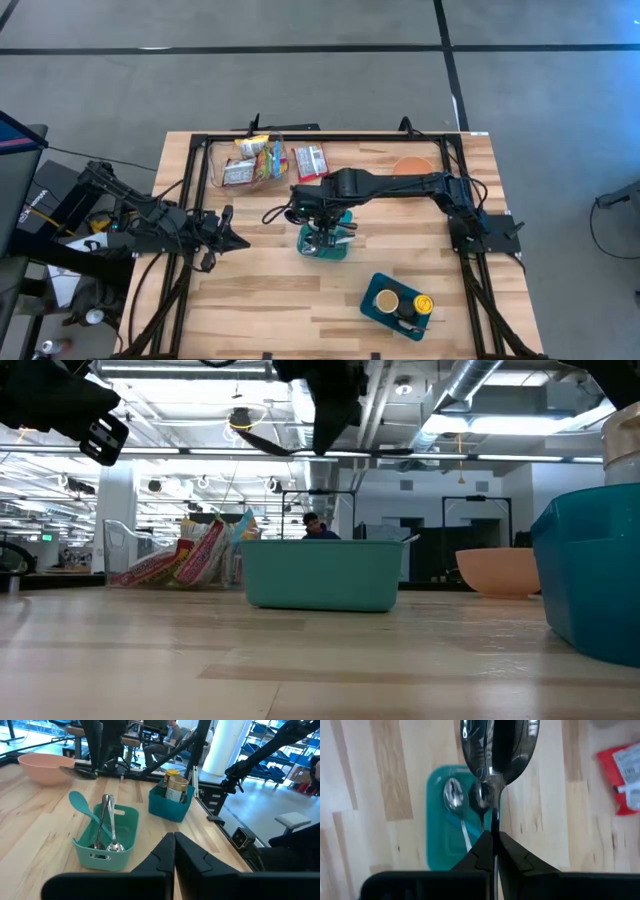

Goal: Pick & Place Food Item
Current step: Put the black tablespoon into the green bin

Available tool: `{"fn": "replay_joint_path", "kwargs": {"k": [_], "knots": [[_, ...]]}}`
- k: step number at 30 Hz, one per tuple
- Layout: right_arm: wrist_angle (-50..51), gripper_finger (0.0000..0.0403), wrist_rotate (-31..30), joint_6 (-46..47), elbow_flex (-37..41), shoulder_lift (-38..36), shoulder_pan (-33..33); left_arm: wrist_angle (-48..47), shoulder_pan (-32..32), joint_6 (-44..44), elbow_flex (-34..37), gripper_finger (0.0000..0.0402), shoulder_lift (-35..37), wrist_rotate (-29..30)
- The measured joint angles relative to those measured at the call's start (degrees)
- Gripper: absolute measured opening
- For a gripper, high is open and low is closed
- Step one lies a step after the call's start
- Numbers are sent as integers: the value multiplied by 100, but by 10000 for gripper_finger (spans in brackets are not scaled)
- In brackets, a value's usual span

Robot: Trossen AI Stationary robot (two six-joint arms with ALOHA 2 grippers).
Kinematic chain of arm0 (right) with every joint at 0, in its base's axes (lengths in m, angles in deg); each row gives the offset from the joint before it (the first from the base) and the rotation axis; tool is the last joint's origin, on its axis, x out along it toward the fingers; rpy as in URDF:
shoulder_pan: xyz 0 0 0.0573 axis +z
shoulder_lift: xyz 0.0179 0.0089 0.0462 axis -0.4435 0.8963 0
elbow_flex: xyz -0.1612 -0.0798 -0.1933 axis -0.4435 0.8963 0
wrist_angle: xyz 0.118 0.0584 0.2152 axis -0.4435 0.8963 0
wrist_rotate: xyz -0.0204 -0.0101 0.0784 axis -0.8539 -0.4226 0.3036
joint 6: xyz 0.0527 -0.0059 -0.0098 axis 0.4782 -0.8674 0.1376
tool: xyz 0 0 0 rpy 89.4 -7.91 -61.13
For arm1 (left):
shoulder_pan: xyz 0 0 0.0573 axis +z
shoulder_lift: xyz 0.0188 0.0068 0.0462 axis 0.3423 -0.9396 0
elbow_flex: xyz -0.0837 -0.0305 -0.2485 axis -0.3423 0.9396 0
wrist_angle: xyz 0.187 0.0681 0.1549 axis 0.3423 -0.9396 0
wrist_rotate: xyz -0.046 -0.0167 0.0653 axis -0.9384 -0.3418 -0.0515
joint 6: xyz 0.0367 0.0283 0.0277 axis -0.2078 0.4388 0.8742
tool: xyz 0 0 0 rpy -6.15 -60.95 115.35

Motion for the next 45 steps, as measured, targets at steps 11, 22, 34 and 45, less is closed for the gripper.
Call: {"fn": "replay_joint_path", "kwargs": {"k": [11,22,34,45], "knots": [[-458,4,274,-135,616,7,-7,0,0,-1,0,0,0,-2],[-637,4,243,-142,1073,5,43,0,0,-2,-2,0,0,-2],[-728,4,232,-139,1592,7,46,0,0,-2,-2,0,0,-4],[-937,4,232,-138,1962,7,46,0,0,-2,-2,0,0,-4]]}}
